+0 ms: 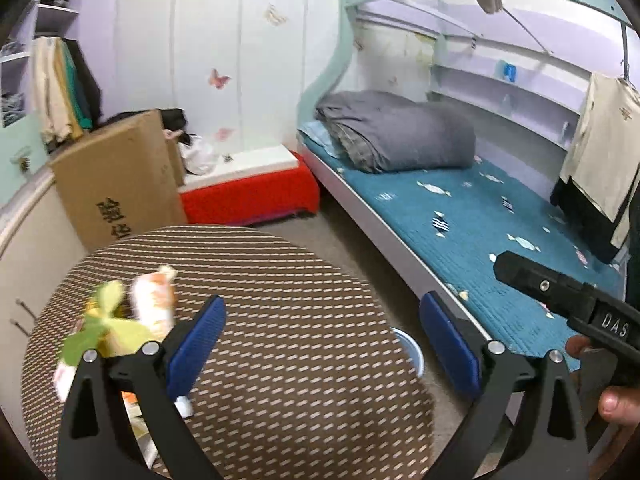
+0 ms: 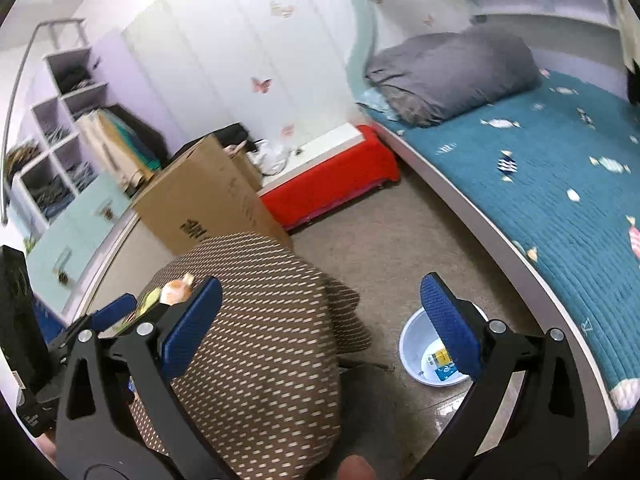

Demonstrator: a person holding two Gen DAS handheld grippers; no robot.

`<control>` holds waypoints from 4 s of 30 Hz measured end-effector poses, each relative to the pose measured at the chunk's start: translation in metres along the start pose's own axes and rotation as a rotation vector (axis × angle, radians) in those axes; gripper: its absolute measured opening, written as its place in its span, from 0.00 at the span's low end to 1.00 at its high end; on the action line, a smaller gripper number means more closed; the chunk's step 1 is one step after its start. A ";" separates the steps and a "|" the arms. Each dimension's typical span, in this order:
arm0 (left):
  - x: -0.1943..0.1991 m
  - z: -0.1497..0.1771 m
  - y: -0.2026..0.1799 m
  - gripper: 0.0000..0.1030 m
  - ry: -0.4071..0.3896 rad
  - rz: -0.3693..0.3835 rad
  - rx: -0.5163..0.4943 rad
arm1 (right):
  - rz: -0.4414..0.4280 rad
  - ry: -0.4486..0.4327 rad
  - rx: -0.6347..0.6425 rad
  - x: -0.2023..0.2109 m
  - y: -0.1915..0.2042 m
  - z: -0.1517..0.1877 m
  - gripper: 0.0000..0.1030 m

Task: Collect trash
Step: 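Move both open tools back over the table, then grasp the blue snack wrapper with the left tool while the right tool grasps the green-gold box, then carry both items to the blue bin and open both tools over it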

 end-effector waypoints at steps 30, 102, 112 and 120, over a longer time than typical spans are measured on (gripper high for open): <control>0.124 0.146 0.219 0.93 -0.043 -0.423 0.398 | -0.304 0.169 0.485 -0.011 0.221 0.141 0.94; 0.046 0.010 0.025 0.37 -0.081 0.026 0.092 | -0.206 -0.059 0.118 0.004 -0.004 -0.036 0.36; -0.068 -0.022 -0.046 0.37 0.029 0.173 0.046 | -0.052 0.113 -0.043 -0.098 -0.097 -0.017 0.36; -0.197 -0.002 -0.086 0.37 0.295 0.247 0.015 | 0.008 0.269 -0.207 -0.173 -0.154 0.015 0.36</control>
Point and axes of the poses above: each gripper's, at about its wrist camera, not at the fingertips, and x roughly against the way its jaws point, y to its left, z to its underside, the point moved 8 cm from there along -x, roughly the way its jaws point, and after that the axes turned 13 degrees about z, right-handed, at the moved point
